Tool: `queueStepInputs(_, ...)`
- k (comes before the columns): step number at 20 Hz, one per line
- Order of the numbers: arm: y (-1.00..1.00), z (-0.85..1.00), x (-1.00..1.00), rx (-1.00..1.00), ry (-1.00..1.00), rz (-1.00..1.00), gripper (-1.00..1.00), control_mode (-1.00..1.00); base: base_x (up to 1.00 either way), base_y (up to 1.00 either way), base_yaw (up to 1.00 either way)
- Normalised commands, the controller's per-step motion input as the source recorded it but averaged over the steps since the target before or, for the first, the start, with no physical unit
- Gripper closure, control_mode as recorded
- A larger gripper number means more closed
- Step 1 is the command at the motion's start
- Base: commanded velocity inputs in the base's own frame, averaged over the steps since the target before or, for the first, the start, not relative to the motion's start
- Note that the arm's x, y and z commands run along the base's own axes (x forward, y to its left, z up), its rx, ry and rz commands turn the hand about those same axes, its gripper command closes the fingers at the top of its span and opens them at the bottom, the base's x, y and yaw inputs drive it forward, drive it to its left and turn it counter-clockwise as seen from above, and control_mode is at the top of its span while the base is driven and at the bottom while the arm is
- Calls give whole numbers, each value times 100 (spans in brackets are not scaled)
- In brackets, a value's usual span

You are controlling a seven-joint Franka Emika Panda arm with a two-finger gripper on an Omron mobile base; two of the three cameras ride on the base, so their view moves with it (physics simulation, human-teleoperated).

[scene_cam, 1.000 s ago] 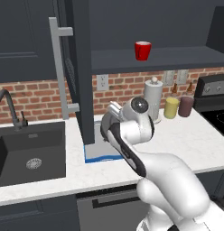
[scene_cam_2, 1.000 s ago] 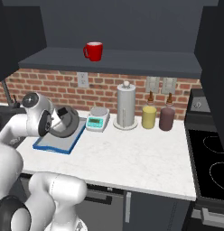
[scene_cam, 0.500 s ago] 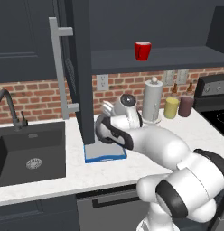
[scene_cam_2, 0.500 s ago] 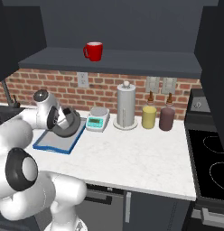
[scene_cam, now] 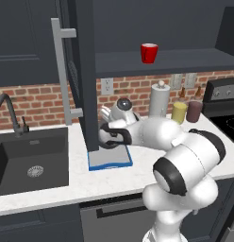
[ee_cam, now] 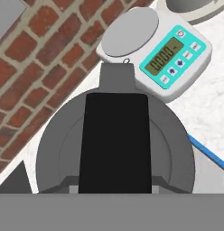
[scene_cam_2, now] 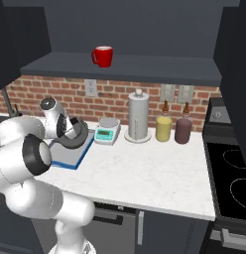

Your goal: Pick the kettle from the counter and place it on the tray. Then pick the mug from the cabinet and place it on the tray. Then close the cabinet doors.

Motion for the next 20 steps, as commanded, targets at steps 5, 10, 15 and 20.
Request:
queueStepInputs(5,4,-19,32,-1,0,0,100,-100,0,0,0)
queueStepInputs(10,0,-12,31,0,0,0,100,-100,0,0,0)
queueStepInputs(15,0,-21,5,0,0,0,100,-100,0,0,0)
queueStepInputs(20,-3,-30,0,0,0,0,-100,-100,0,0,0)
